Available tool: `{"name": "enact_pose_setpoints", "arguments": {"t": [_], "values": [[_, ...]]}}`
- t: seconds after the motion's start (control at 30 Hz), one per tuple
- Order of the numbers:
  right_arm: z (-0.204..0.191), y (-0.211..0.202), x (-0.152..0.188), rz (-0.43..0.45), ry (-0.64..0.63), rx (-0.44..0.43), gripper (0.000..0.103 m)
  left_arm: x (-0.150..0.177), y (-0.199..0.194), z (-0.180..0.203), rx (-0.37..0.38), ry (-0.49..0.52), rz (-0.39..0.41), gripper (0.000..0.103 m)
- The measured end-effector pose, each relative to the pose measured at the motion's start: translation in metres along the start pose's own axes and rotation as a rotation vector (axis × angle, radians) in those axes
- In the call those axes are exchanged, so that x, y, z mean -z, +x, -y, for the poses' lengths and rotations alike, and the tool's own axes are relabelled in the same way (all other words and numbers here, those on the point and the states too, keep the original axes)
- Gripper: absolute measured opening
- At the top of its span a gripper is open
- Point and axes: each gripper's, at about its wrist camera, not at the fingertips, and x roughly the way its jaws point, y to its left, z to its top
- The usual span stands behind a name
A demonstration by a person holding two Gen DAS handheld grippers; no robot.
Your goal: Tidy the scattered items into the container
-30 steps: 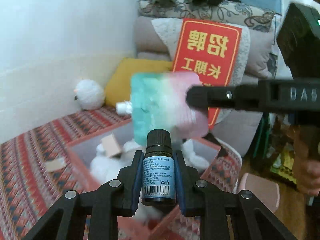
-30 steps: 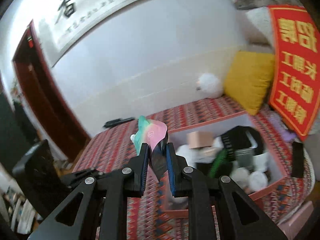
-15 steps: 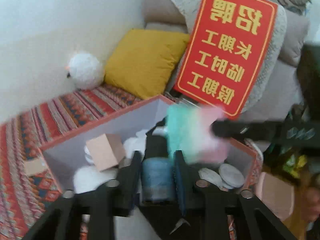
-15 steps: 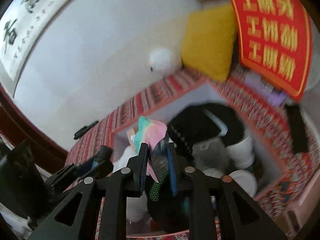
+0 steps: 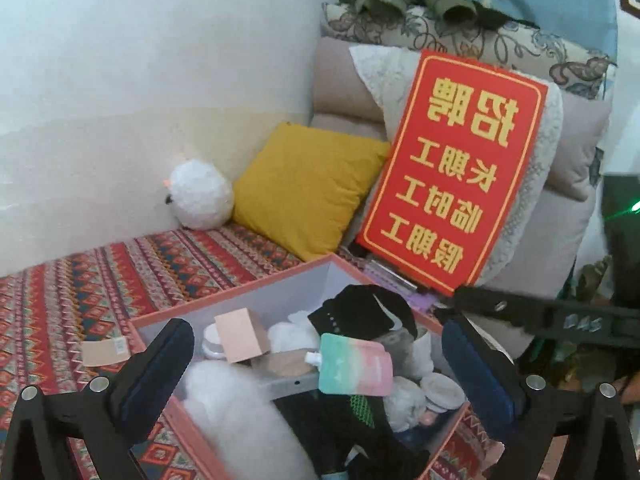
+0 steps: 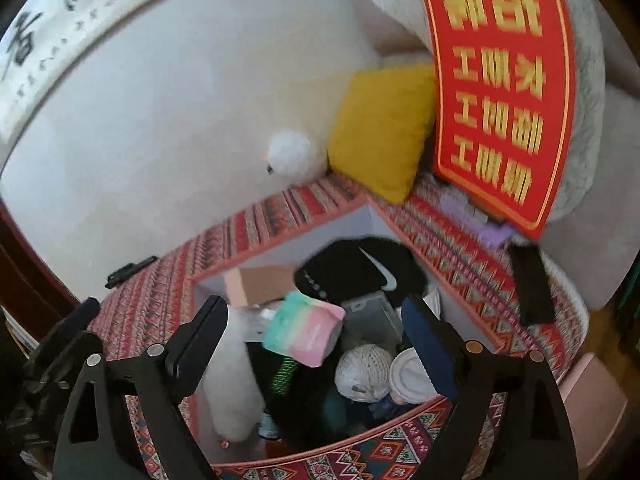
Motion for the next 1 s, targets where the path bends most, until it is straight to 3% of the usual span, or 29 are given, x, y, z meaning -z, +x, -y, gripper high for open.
{"name": "enact_pose_setpoints", "arguments": {"t": [0.3, 0.63, 1.0], "values": [[-0.068, -0.094, 0.027, 0.148, -0.123, 0.016, 0.098, 0.013, -0.066, 0.015, -0.08, 0.007, 0.008, 0.102], [-0.099, -0.163, 0.111, 0.167, -0.131, 0.045, 0.102, 0.067, -0.146, 0.044, -0.11, -0.014, -0.02, 0.102], [-0.117, -0.223, 0.198, 0.168, -0.169, 0.115, 0.102, 0.12, -0.2, 0.077, -0.148, 0.014, -0.046, 0.102]]}}
